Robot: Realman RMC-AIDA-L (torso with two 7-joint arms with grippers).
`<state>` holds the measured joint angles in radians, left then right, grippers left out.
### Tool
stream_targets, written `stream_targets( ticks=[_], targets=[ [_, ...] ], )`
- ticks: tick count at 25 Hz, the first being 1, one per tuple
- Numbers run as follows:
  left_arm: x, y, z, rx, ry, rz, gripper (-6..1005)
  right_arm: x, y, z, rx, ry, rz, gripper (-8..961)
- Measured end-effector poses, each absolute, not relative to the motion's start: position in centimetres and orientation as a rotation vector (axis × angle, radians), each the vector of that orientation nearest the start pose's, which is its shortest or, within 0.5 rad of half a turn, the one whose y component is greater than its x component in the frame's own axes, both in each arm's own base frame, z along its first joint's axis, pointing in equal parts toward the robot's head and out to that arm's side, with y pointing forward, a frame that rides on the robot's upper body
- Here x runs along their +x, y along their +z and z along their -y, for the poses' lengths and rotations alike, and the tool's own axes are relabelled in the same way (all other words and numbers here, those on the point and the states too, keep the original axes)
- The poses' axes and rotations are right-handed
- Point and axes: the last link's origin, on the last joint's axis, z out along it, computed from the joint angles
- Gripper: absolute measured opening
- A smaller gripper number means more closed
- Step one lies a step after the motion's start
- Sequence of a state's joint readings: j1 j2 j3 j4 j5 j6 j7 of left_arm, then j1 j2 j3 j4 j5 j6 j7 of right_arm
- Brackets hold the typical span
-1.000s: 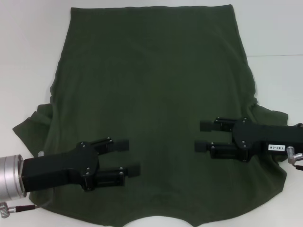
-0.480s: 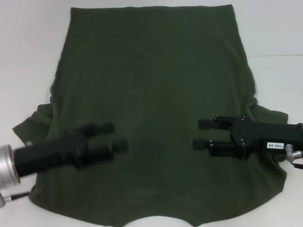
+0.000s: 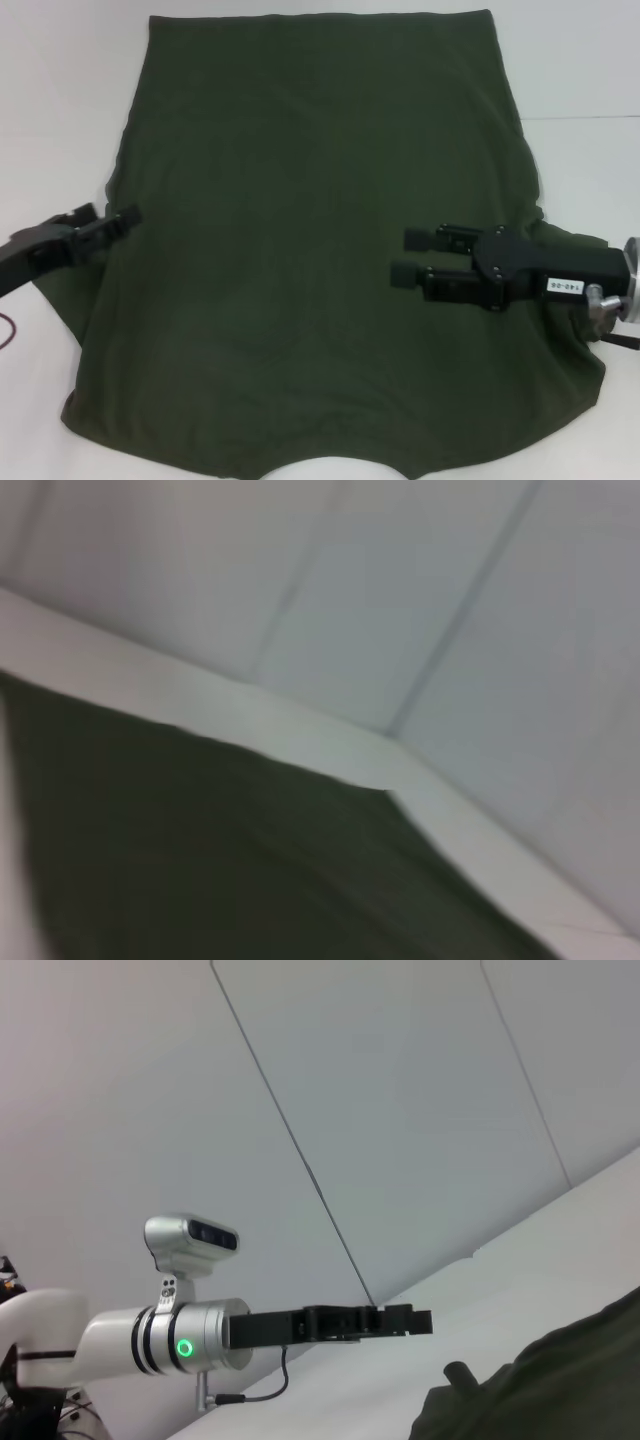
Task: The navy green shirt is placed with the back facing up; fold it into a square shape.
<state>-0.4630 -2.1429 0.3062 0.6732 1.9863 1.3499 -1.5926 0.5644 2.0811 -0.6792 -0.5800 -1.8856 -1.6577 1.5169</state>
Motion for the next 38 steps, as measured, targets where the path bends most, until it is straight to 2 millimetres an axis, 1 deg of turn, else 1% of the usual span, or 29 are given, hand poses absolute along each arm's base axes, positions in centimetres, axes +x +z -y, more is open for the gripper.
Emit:
stream_targets(
  ticks=[7, 11, 16, 19, 38],
  targets=[
    [-34.3, 3.8, -34.3, -1.949, -0.736, 1.16, 875, 22.8, -0.8, -33.7, -2.724, 0.986, -0.843, 772],
    [-35.0, 3.5, -34.9, -1.923, -0.649, 1.163, 875, 22.8, -0.9, -33.9, -2.715, 0.98, -0.852, 772],
    [-35.3, 2.5, -35.4, -1.919, -0.56, 1.164, 875, 22.6, -0.9, -34.0, -2.714, 0.982, -0.863, 771],
    [-35.3, 2.1, -35.5, -1.929, -0.543, 1.162, 874, 22.5, -0.9, -34.1, -2.714, 0.983, -0.872, 771],
    [-35.2, 1.9, -35.8, -1.932, -0.515, 1.147, 875, 22.6, -0.8, -34.1, -2.712, 0.986, -0.875, 770]
  ],
)
